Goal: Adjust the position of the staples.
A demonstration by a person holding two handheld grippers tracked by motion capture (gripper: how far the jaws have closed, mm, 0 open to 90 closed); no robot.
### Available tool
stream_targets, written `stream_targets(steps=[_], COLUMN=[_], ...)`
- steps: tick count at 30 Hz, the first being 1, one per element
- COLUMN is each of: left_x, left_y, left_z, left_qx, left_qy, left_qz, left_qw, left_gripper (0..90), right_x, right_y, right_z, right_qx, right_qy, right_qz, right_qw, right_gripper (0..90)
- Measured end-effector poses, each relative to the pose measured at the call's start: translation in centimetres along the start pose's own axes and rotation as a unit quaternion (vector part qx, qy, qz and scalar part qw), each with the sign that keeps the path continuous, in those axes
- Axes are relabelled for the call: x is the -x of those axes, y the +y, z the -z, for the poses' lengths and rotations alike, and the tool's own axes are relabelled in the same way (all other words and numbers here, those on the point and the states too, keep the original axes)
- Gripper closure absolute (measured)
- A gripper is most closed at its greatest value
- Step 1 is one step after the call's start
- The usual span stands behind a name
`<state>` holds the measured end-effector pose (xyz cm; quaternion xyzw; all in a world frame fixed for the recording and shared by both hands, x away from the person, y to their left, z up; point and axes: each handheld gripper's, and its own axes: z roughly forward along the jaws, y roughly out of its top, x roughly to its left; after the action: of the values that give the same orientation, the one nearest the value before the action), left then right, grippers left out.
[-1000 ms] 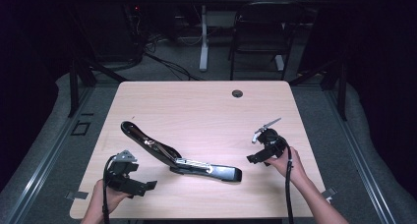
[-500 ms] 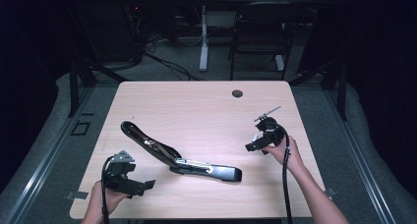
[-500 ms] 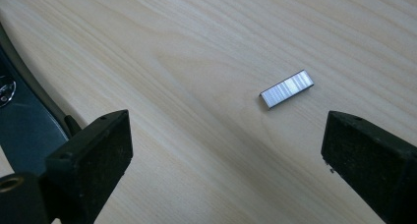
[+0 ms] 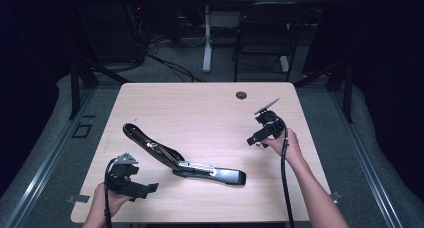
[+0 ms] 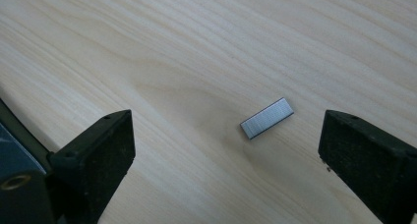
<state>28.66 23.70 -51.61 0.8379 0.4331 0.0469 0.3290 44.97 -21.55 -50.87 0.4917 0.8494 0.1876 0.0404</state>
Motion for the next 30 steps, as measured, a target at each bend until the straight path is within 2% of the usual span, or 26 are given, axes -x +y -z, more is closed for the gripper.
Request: stream_targets(steps=[1,5,6,10,12,15,17,21,26,30], left_x=[-0.1,-0.2,-0.2,0.0,0.1,0.0,0.1,0.0,0.0,0.0], left_y=[0.0,0.1,0.1,0.2,0.3,0.3,0.3,0.3,0.3,0.3], left_z=[0.0,-0.1,0.0,-0.1,-0.3,-0.5,-0.5,-0.4,-0.4,-0.5], left_qx=[-0.002,-0.002,-0.004,-0.006,-0.006,-0.015,-0.012,-0.012,-0.014,-0.021], left_qy=[-0.004,-0.002,-0.007,-0.001,0.001,0.000,0.002,0.003,0.000,0.002], left_qz=[0.000,0.001,0.001,-0.005,-0.002,-0.004,-0.003,-0.004,-0.006,-0.007], left_qw=[1.0000,1.0000,1.0000,1.0000,1.0000,0.9999,0.9999,0.9999,0.9999,0.9998], left_gripper=[0.0,0.0,0.0,0.0,0.0,0.1,0.1,0.1,0.1,0.2], right_x=[0.1,0.6,0.8,1.3,1.6,1.7,1.7,1.6,1.4,1.6], right_y=[0.0,0.0,0.0,-0.2,-0.1,0.0,0.2,0.2,0.2,0.0], right_z=[-0.1,-0.3,-0.4,-0.7,-1.0,-2.0,-2.2,-2.4,-2.9,-3.3], right_qx=[0.000,0.003,0.006,0.006,0.006,0.007,-0.006,-0.001,-0.006,-0.002], right_qy=[0.001,-0.003,-0.001,0.000,-0.007,-0.010,-0.013,-0.019,-0.041,-0.044], right_qz=[-0.003,-0.013,-0.022,-0.039,-0.055,-0.059,-0.053,-0.062,-0.062,-0.067], right_qw=[1.0000,0.9999,0.9997,0.9992,0.9984,0.9982,0.9985,0.9979,0.9972,0.9968], right_gripper=[14.3,16.8,18.2,24.9,30.4,37.7,41.8,49.2,51.4,54.3])
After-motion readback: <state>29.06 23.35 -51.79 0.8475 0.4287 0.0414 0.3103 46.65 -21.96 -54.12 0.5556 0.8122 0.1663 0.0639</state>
